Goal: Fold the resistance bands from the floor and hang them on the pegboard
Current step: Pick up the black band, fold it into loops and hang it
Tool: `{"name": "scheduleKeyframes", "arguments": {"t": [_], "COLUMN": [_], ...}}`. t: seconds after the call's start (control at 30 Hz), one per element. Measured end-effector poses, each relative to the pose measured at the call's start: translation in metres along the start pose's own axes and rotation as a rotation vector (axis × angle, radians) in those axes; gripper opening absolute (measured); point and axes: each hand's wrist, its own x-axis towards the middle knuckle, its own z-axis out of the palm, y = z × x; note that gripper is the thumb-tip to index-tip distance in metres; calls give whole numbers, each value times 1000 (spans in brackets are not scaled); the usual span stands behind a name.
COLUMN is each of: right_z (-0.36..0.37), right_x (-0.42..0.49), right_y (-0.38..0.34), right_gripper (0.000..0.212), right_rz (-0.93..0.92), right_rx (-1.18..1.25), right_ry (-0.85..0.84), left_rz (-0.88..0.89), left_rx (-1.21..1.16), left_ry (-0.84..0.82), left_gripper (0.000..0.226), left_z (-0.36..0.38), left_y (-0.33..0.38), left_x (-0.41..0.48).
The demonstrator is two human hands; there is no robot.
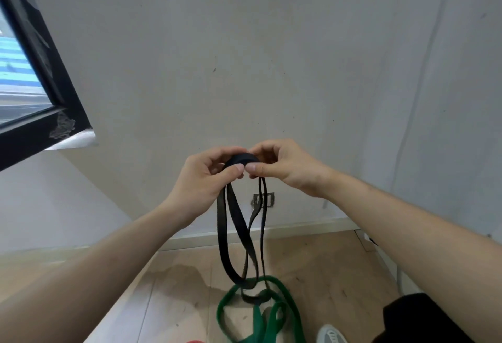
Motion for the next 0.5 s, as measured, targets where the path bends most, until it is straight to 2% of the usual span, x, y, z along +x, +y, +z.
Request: {"name": "scheduleKeyframes", "arguments": {"t": [0.2, 0.5], "right_z": [-2, -36], "right_x": [0, 1], "right_y": [-15, -23], "right_gripper": [13, 5], "right_rz": [-64, -97], "right_rx": [15, 213], "right_ry": [109, 464], "left_rz": [-55, -80], "left_rx": [90, 102], "left_ry": [-67, -64], "left_gripper": [34, 30], "left_z": [-4, -8], "left_y": [-4, -8], "left_x": [-3, -2]}}
